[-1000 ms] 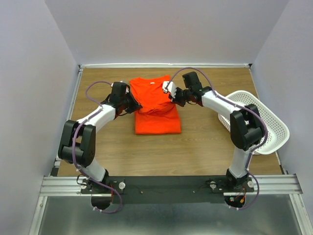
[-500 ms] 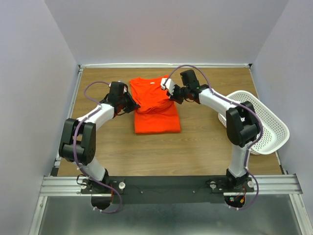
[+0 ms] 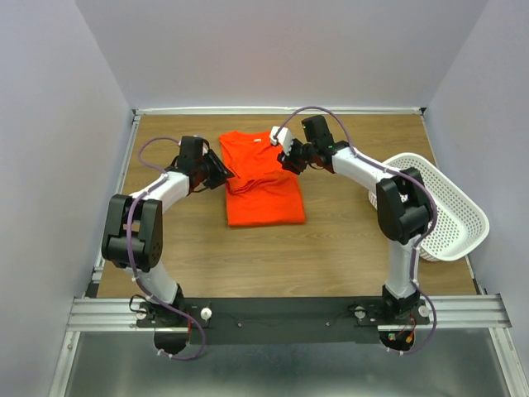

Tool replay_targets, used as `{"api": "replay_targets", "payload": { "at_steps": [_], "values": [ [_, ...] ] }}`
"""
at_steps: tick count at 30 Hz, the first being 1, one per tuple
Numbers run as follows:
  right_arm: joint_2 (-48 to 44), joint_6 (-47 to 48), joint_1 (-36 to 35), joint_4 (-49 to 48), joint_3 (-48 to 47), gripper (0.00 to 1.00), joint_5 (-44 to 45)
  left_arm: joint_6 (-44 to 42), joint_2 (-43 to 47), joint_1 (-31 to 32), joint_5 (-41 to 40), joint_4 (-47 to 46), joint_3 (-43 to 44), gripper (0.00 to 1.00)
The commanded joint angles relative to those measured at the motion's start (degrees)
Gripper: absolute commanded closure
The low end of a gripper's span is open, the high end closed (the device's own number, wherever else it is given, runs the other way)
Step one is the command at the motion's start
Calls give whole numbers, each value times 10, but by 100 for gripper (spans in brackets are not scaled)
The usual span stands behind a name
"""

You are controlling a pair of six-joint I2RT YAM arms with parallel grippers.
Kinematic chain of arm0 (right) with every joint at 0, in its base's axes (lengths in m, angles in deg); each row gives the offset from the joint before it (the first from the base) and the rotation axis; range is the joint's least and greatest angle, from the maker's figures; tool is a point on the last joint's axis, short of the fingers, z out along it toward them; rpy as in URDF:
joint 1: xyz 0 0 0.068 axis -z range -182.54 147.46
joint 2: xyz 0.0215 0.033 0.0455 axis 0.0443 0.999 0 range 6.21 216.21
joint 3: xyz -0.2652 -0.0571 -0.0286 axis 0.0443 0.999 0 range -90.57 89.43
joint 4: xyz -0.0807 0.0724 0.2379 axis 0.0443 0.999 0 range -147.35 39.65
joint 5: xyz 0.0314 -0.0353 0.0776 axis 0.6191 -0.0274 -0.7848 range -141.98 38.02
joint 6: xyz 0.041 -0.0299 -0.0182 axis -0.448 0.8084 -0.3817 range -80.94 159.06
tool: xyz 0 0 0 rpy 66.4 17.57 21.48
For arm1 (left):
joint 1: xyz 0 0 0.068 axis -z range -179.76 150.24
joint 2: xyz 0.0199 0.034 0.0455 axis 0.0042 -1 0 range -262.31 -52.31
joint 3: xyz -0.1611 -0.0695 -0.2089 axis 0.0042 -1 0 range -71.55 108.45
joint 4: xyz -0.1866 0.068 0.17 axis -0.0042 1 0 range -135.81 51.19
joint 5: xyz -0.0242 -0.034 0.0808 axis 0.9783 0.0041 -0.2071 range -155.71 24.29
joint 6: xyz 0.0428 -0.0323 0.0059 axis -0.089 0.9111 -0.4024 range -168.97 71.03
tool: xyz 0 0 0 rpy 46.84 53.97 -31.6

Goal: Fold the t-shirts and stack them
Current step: Fold the tshirt

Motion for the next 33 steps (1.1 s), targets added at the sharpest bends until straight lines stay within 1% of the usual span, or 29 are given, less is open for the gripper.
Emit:
{"api": "replay_targets", "payload": {
  "at_steps": [1, 4, 6, 8, 9, 10, 11, 12, 13, 14, 16, 17, 18, 19, 21, 24, 27, 33],
  "values": [
    [16, -79, 2, -70, -18, 46, 56, -5, -4, -27, 7, -13, 16, 53],
    [12, -125, 2, -109, -18, 43, 104, -25, 1, -38, 1, -18, 32, 45],
    [5, -137, 2, -118, -14, 43, 119, -41, 20, -38, -2, -34, 42, 43],
    [-13, -144, 2, -118, -7, 43, 108, -64, 44, -38, 6, -56, 25, 42],
    [-24, -144, 3, -118, 7, 43, 68, -70, 75, -38, 10, -73, 16, 42],
    [-34, -134, 3, -88, 17, 43, 31, -74, 90, -38, 13, -77, 9, 43],
    [-54, -79, 3, -60, 24, 44, -10, -78, 114, -38, 17, -79, -9, 47],
    [-61, -46, 3, -25, 34, 45, -91, -81, 124, -38, 33, -75, -18, 51],
    [-67, -18, 3, 43, 38, 46, -127, -83, 131, -38, 41, -68, -26, 55],
    [-76, 24, 3, 69, 43, 52, -154, -87, 142, -38, 49, -62, -41, 68],
    [-85, 33, 2, 103, 69, 63, -202, -89, 155, -38, 69, -62, -64, 75],
    [-88, 34, 2, 108, 78, 78, -211, -88, 161, -36, 70, -62, -91, 79],
    [-91, 32, 0, 113, 84, 84, -215, -87, 171, -35, 67, -62, -103, 90],
    [-91, 23, -1, 117, 95, 87, -213, -88, 173, -34, 64, -51, -121, 93],
    [-88, 16, -9, 117, 102, 87, -203, -92, 162, -30, 57, -46, -130, 99],
    [-76, 6, -20, 117, 107, 87, -161, -95, 123, -14, 44, -40, -127, 100],
    [-65, -5, -21, 116, 107, 88, -148, -101, 81, 5, 24, -35, -109, 100],
    [-47, -11, -30, 114, 102, 88, -128, -109, 12, 19, -2, -27, -71, 100]
  ]
}}
